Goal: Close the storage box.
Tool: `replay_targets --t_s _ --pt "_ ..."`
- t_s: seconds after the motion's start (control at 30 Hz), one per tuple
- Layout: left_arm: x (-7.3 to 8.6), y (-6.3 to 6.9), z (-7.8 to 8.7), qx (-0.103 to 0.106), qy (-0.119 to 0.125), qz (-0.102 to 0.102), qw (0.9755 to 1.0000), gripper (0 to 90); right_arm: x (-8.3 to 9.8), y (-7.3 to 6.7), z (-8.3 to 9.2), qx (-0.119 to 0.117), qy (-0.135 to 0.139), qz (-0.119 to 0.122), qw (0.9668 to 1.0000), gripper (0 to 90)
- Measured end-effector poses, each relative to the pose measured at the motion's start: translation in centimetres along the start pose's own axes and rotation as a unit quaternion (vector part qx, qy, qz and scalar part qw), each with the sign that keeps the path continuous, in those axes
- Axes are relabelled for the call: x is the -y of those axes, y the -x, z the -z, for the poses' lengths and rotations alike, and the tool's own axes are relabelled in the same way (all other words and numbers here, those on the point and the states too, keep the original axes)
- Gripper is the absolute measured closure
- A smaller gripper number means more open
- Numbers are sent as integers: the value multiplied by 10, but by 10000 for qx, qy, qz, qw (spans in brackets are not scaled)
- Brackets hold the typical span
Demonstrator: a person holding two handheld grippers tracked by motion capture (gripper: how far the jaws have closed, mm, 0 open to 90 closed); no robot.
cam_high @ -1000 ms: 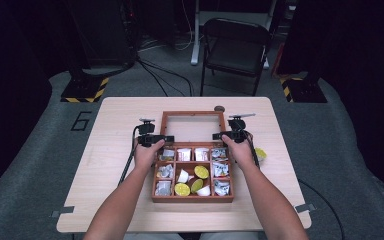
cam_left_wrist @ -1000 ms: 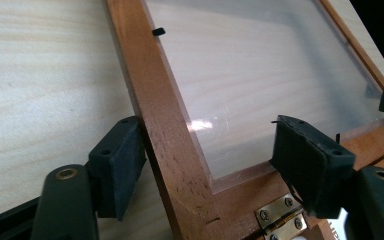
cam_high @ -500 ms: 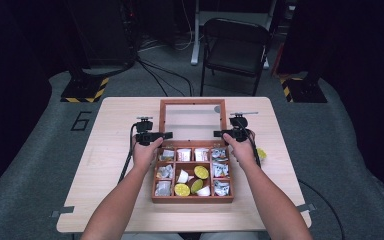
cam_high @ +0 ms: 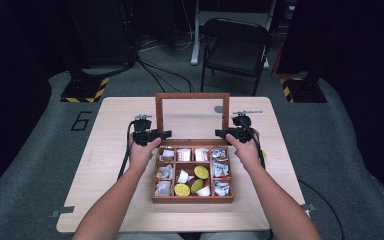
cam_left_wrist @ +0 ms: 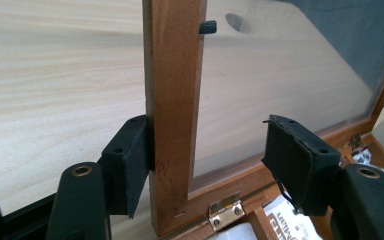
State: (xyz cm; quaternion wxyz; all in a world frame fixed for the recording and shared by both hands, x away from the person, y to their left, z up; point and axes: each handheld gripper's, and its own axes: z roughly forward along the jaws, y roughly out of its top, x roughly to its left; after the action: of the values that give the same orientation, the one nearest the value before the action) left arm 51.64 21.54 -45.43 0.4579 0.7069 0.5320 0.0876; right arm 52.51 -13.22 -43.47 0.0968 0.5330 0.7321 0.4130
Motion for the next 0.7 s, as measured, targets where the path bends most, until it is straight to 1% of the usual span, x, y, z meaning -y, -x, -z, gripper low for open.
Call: replay_targets --t_s 0.03,0.1,0.2,0.27,0.37,0.43,0.47,0.5,0.57,0.63,0.67,0.7 --pt "0 1 1 30 26 33 10000 359 1 -2 2 24 24 115 9999 371" --pt "1 2 4 64 69 20 10000 359 2 -6 5 77 3 176 9998 371" --pt "2 3 9 132 192 29 9997 360 4 -9 9 105 61 301 9995 375" --pt "1 3 14 219 312 7 9993 363 5 -9 12 53 110 264 9996 385" --pt "-2 7 20 252 422 -11 9988 365 4 -10 18 -9 194 279 9994 391" --pt "-3 11 25 255 498 -76 9984 365 3 -12 22 -4 223 294 9993 393" --pt "-4 11 27 286 495 -125 9983 364 2 -14 25 -27 264 316 9992 398" --pt "-5 14 29 287 505 -133 9982 353 2 -15 27 -45 296 335 9990 400" --pt "-5 17 32 256 485 -214 9983 352 0 -19 30 9 331 412 9986 403" --pt "-5 18 35 243 496 -277 9981 352 0 -22 33 47 332 416 9986 401" --pt "-5 19 36 240 485 -295 9981 352 1 -22 34 49 341 490 9982 400" --pt "-6 19 37 244 482 -306 9981 352 1 -23 35 43 333 484 9983 401"
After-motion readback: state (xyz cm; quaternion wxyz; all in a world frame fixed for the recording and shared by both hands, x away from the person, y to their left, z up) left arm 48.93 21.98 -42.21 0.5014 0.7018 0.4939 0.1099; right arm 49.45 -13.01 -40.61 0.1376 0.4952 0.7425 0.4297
